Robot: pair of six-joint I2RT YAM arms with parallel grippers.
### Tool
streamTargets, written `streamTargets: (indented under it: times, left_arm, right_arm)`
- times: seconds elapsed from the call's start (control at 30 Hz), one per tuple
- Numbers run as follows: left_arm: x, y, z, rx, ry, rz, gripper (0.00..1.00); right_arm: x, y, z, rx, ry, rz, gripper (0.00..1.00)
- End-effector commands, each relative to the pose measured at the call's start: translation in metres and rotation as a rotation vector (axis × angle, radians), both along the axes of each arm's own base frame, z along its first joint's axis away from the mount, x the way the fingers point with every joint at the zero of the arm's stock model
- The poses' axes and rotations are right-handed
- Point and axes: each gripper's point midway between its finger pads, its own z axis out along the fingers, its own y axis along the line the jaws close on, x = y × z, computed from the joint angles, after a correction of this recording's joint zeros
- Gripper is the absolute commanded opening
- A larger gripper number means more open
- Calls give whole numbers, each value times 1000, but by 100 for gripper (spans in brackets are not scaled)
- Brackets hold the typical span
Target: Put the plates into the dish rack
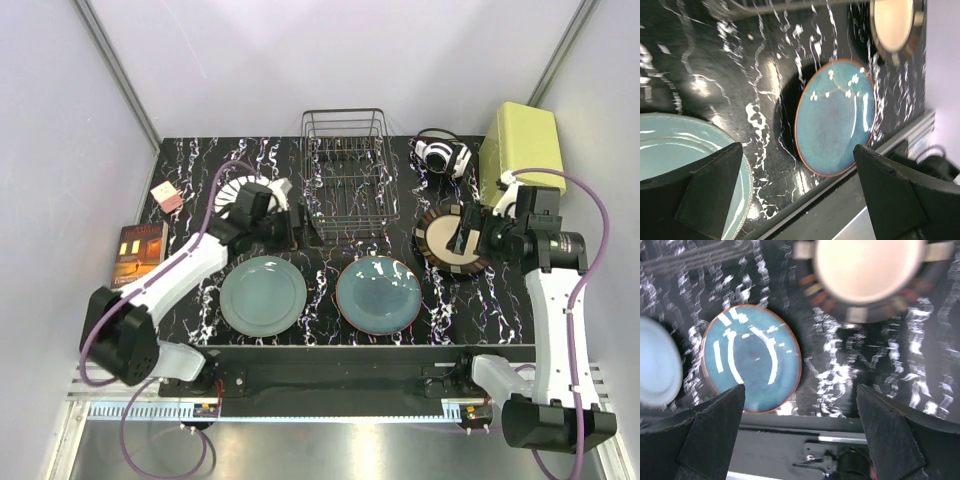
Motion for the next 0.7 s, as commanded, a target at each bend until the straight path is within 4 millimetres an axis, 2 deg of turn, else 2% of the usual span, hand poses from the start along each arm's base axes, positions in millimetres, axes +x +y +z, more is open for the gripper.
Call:
streamTargets:
  times: [0.0,0.07,0.1,0.13,0.2,0.23,0.3,0.33,0.4,0.5,0.67]
  left_arm:
    - [5,-35,9,-18,-86,-163,99]
    - [7,-42,8,-10,-101,-210,99]
    - [7,-46,-1,4,-88,-223,99]
    - [7,-49,-4,17,-98,-242,98]
    - [6,-53,-17,33,-70,-259,99]
    - [4,-52,-24,38,-46,-260,98]
    - [1,-53,-37,41,-4,-261,98]
    - [-2,-53,-42,40,14,-265,99]
    - [-7,-61,-45,9,9,-310,98]
    - [-21,-69,-64,-29,70,-340,93]
    - [-25,-84,-77,-39,86,-381,89]
  right_arm:
    - [20,35,2,150,-92,157,100]
    - [27,50,-3,243,-83,191,100]
    - [30,55,-8,297,-57,178,100]
    - [31,65,-23,367,-9,199,100]
    - [31,73,-35,445,30,179,100]
    - [21,80,-52,497,85,179,100]
    - [15,86,-68,561,139,151,100]
    - [7,90,-82,596,187,142,99]
    - [12,90,-82,598,182,144,99]
    - [10,87,-105,603,273,75,98]
    - [8,83,-131,595,392,6,95]
